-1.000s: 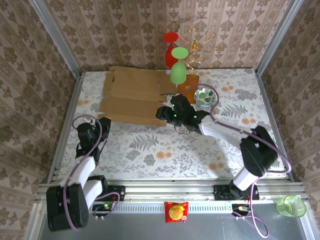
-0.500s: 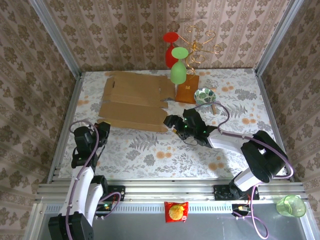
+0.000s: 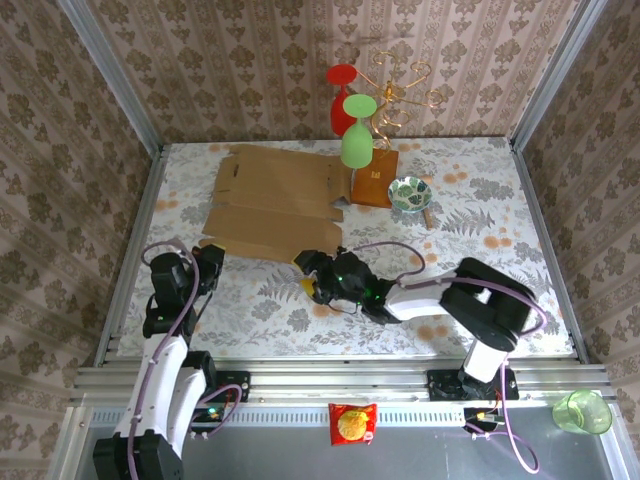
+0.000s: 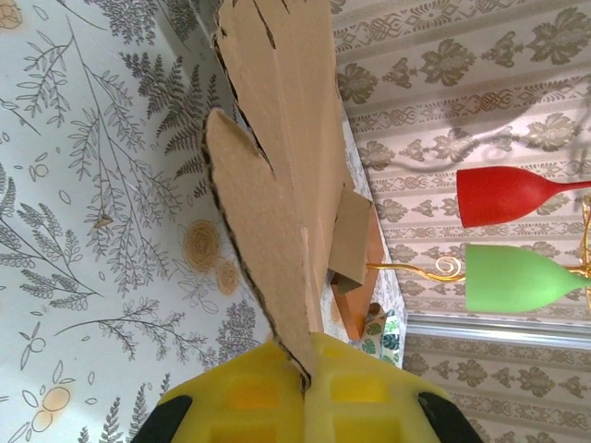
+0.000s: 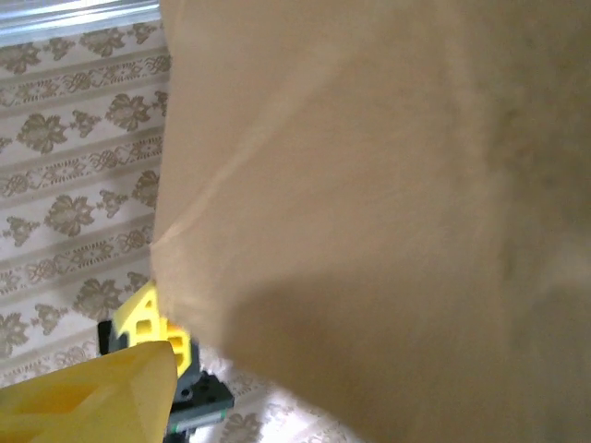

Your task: Fold the paper box

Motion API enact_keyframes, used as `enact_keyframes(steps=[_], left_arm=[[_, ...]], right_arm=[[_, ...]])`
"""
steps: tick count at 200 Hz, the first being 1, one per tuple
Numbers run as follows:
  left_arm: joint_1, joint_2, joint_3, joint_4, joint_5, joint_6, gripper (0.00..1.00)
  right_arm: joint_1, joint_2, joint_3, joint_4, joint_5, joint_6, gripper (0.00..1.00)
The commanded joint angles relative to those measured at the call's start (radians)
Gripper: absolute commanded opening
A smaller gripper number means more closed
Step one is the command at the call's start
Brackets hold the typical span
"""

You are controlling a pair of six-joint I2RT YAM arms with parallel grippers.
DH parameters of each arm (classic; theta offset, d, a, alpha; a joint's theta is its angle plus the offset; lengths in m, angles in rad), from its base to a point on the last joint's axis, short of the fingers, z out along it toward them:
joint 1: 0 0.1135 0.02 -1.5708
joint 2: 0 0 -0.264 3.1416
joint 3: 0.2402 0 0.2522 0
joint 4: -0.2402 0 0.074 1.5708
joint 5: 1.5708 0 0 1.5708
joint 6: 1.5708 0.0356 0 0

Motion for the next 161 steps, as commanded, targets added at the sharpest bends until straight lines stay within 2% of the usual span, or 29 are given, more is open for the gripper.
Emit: enact_keyframes(steps=[1, 45, 69, 130, 148, 161], left_arm=[[-0.011, -0.037, 0.048, -0.027, 0.014, -0.009, 0.00], [-0.022, -0.087, 0.039, -0.067, 0.006, -0.017, 0.00], [-0.032, -0.103, 0.024, -0.051, 0.003, -0.040, 0.00], [-0.121, -0.129, 0.029, -0.058, -0.067, -0.058, 0.00], [-0.151, -0.141, 0.031, -0.066, -0.088, -0.061, 0.00], [-0.166, -0.154, 0.035, -0.078, -0.099, -0.062, 0.00]], right_arm=[[0.021, 0.086, 0.026, 0.200, 0.157, 0.129, 0.66], [0.056, 0.052, 0.054, 0.200, 0.315, 0.064, 0.61], [0.062, 0.026, 0.076, 0.131, 0.335, 0.054, 0.58], [0.085, 0.071, 0.159, 0.109, 0.390, 0.109, 0.43], [0.085, 0.075, 0.184, 0.080, 0.406, 0.116, 0.33], [0.082, 0.072, 0.191, 0.056, 0.416, 0.117, 0.10]])
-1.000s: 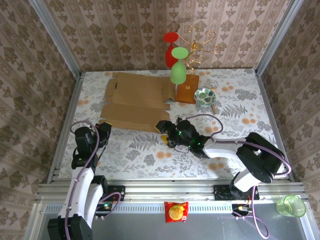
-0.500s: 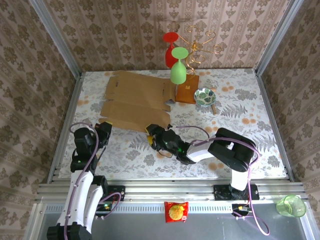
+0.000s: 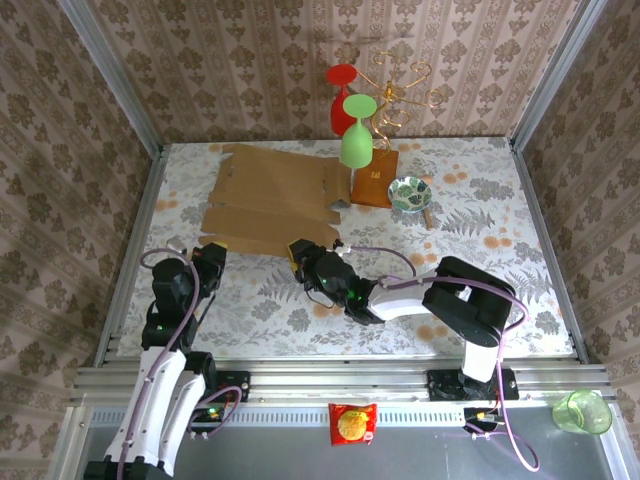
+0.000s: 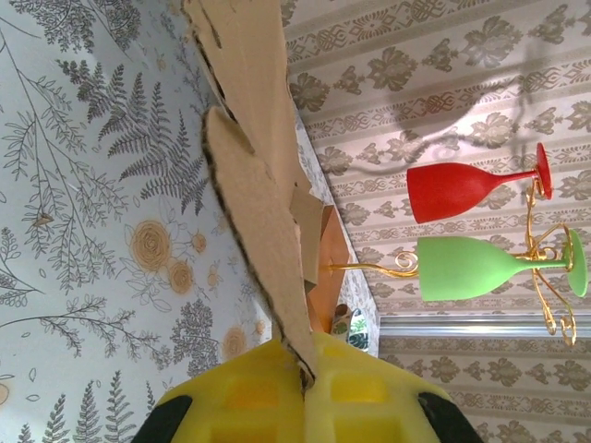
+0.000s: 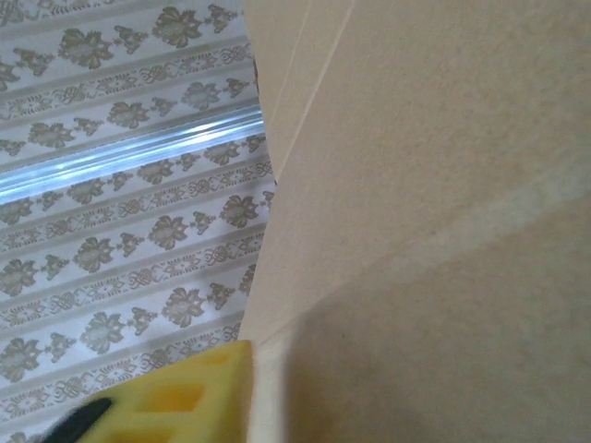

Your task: Fold the paper box

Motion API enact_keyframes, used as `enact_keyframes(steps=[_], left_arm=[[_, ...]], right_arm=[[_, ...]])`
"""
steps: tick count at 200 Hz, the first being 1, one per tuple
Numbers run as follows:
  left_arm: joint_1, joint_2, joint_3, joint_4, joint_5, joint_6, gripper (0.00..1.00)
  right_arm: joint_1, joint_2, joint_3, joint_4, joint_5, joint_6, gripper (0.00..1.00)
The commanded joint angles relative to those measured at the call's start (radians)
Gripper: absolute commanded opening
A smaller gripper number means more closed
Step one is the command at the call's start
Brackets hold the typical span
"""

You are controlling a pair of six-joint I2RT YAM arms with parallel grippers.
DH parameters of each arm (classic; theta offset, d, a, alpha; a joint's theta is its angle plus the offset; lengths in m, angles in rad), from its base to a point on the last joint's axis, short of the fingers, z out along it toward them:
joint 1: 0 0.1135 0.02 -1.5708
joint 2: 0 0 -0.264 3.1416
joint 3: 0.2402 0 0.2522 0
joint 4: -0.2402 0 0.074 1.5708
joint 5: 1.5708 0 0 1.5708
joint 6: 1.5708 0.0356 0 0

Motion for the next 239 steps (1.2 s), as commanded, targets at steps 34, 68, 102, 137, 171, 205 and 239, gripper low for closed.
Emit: enact_keyframes(steps=[34, 68, 102, 137, 171, 205, 239], left_arm=[[-0.044, -0.073, 0.138, -0.195, 0.014, 0.074, 0.30], [-0.036, -0.087, 0.352, -0.462, -0.077, 0.215, 0.53], [0.011, -0.071, 0.436, -0.531, -0.055, 0.233, 0.59], [0.114, -0.051, 0.514, -0.569, -0.013, 0.242, 0.65], [0.196, 0.001, 0.553, -0.556, 0.065, 0.206, 0.66], [0.278, 0.074, 0.517, -0.474, 0.162, 0.196, 0.59], [0.351, 0.164, 0.438, -0.369, 0.260, 0.214, 0.55]], right_arm=[[0.005, -0.102, 0.064, -0.096, 0.074, -0.079, 0.00], [-0.008, -0.275, 0.129, -0.308, 0.050, -0.244, 0.00], [-0.052, -0.380, 0.226, -0.490, -0.047, -0.363, 0.00], [-0.112, -0.453, 0.286, -0.608, -0.164, -0.433, 0.00], [-0.202, -0.500, 0.299, -0.651, -0.303, -0.462, 0.00], [-0.275, -0.511, 0.324, -0.656, -0.449, -0.463, 0.00], [-0.309, -0.542, 0.353, -0.698, -0.510, -0.476, 0.00]])
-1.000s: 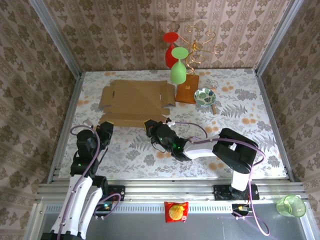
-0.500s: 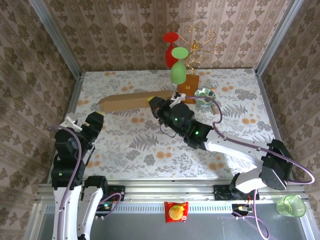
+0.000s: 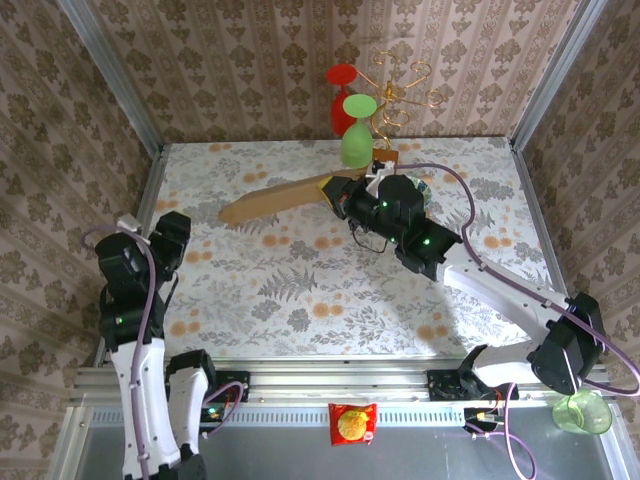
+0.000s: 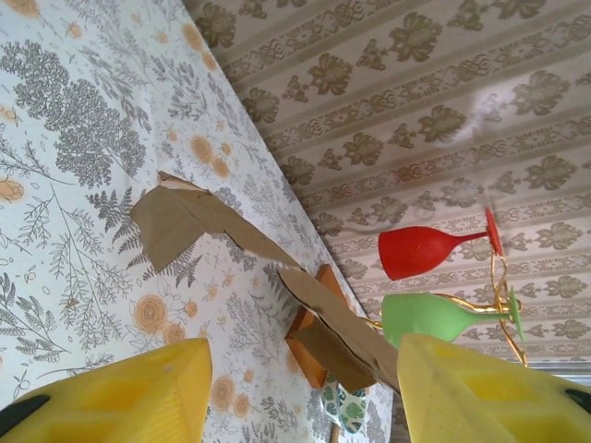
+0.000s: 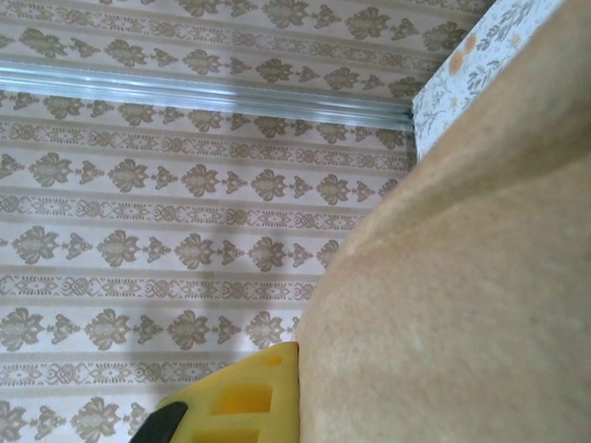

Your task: Fold the paper box

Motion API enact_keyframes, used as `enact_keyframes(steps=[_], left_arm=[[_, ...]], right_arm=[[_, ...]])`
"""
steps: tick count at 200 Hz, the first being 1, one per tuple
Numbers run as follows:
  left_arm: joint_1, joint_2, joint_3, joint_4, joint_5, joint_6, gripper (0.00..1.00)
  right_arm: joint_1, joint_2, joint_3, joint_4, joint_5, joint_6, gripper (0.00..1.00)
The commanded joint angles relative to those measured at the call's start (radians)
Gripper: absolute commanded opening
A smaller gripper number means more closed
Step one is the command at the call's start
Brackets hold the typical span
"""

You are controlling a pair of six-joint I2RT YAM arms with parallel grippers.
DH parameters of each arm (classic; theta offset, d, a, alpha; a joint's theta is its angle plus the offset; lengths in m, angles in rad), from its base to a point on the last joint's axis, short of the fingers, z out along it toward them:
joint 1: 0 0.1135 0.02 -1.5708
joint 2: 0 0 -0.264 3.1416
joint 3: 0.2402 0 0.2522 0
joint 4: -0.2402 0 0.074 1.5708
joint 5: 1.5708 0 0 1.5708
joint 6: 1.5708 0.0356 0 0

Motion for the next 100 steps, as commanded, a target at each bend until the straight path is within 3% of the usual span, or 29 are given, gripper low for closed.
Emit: enact_keyframes(steps=[1, 44, 100], left_arm=[[0.038, 0.046, -0.056, 0.088, 0.110, 0.012, 0.55], [0.059, 0.053, -0.145, 0.196, 0.123, -0.094, 0.59], [0.092, 0.086, -0.140, 0.173, 0.151, -0.203, 0.62]], right_arm=[[-0.019, -0.054, 0.059, -0.027, -0.095, -0.039, 0.00], [-0.047, -0.082, 0.052, 0.010, -0.176, -0.015, 0.00], [-0.117, -0.096, 0.043, 0.079, -0.290, 0.019, 0.00]])
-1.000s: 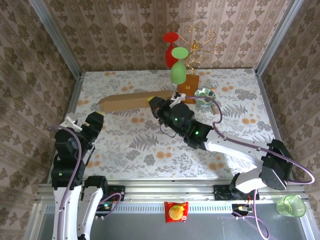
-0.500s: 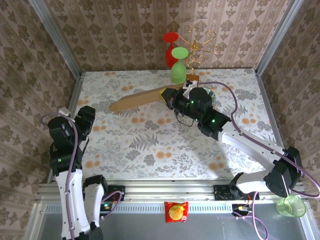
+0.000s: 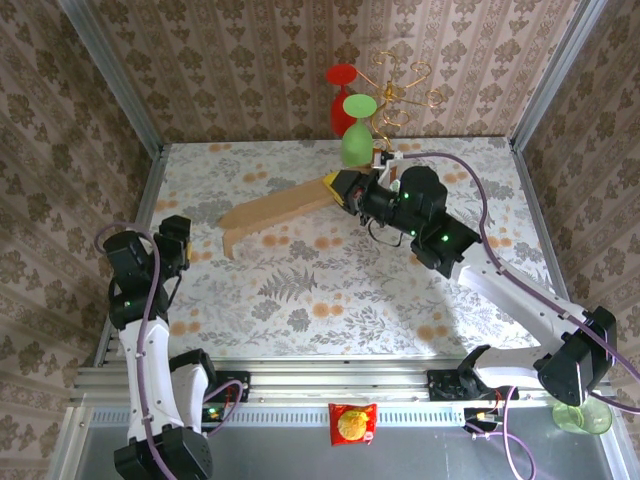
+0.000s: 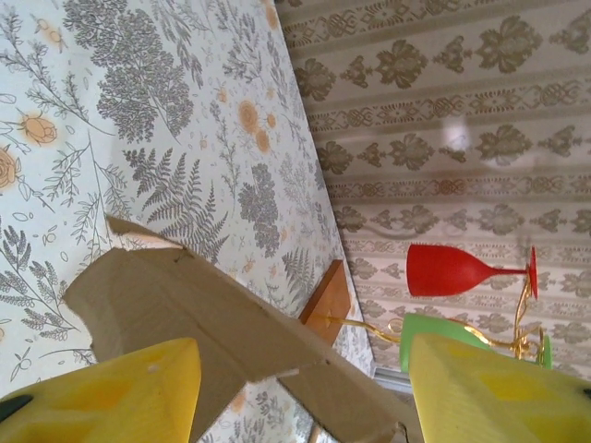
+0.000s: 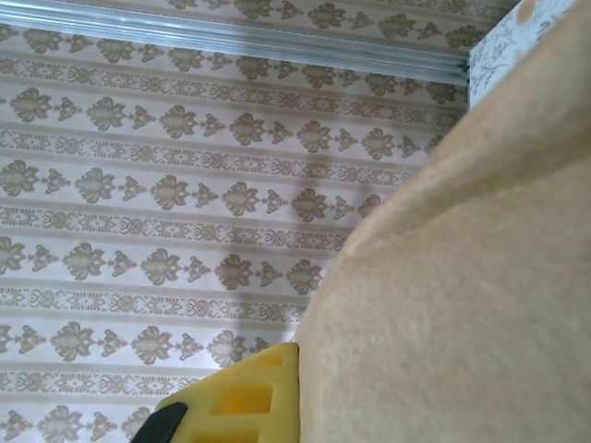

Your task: Fold the paper box

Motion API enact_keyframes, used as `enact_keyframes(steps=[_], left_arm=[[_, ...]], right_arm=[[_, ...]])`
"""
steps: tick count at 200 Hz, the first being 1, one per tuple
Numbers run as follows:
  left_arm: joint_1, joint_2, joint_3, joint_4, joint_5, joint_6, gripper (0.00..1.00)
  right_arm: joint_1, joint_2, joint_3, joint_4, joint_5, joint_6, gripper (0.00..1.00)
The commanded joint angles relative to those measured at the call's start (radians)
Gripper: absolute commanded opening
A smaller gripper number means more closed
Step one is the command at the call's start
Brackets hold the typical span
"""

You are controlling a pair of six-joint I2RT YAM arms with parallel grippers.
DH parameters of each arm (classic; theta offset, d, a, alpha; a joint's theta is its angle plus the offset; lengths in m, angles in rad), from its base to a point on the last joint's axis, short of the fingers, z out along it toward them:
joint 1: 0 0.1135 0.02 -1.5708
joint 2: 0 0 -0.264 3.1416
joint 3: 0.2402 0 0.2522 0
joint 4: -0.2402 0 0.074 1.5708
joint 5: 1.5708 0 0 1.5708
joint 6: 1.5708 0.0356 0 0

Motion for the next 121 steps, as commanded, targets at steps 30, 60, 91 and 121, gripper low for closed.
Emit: enact_keyframes(steps=[30, 60, 91, 121], left_arm=[[0.006, -0.031, 0.012, 0.035, 0.080, 0.068, 0.58], [-0.045, -0.109, -0.031, 0.055, 0.116, 0.340, 0.43], [-0.198, -0.176, -0.047, -0.029, -0.064, 0.623, 0.53], [-0.310, -0.191, -0.051, -0.017, -0.238, 0.813, 0.63]], right_arm=[[-0.079, -0.029, 0.003, 0.150, -0.116, 0.074, 0.00], [-0.109, -0.021, 0.003, 0.165, -0.111, 0.128, 0.00], [-0.123, -0.013, 0.044, 0.104, -0.102, 0.138, 0.00], [-0.131, -0.017, 0.060, 0.060, -0.091, 0.144, 0.00]])
